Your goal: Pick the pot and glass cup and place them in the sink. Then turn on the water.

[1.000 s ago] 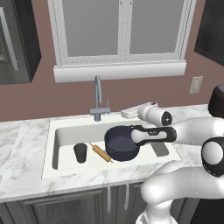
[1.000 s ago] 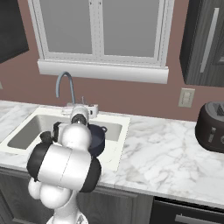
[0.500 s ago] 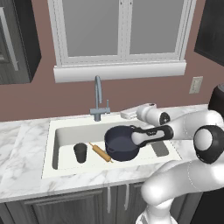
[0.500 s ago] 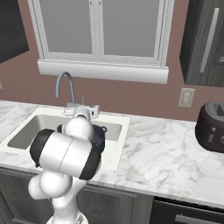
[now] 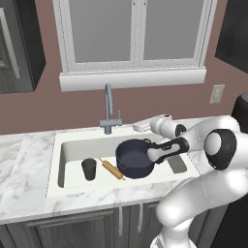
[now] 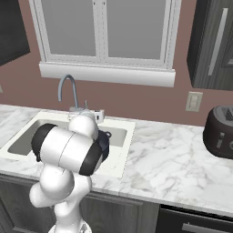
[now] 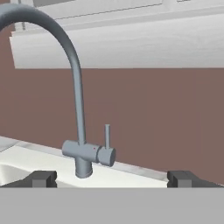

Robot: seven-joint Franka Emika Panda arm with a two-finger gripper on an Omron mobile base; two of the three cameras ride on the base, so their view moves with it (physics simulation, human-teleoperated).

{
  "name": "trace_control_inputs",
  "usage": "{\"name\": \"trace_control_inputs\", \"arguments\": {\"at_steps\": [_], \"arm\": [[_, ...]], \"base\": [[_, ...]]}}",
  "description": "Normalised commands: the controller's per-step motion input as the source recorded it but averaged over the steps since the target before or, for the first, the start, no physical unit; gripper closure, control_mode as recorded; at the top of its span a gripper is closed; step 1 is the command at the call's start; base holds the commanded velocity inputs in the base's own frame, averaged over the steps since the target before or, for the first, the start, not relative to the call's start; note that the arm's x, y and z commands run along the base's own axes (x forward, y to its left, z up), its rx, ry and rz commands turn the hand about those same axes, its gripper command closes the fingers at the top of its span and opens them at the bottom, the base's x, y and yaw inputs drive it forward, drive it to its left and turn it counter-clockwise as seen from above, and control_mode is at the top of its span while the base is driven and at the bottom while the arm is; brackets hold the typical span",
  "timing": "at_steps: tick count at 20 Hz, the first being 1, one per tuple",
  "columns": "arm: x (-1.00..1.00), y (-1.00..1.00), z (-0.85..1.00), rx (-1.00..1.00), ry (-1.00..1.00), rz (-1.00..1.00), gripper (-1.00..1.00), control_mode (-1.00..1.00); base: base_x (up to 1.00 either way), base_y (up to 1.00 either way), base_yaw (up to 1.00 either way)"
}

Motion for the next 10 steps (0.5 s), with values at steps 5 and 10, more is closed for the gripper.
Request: {"name": "trace_control_inputs", "arguments": {"at_steps": [5,10], "arm": [[0.13,0.00,-0.15,0.00,0.00,0.00,-1.00,-1.00],[0.21,0.01,-0.13,0.00,0.00,0.00,-1.00,-1.00]], "base": [[0.00,0.00,0.00],[0.00,0.00,0.00]]}}
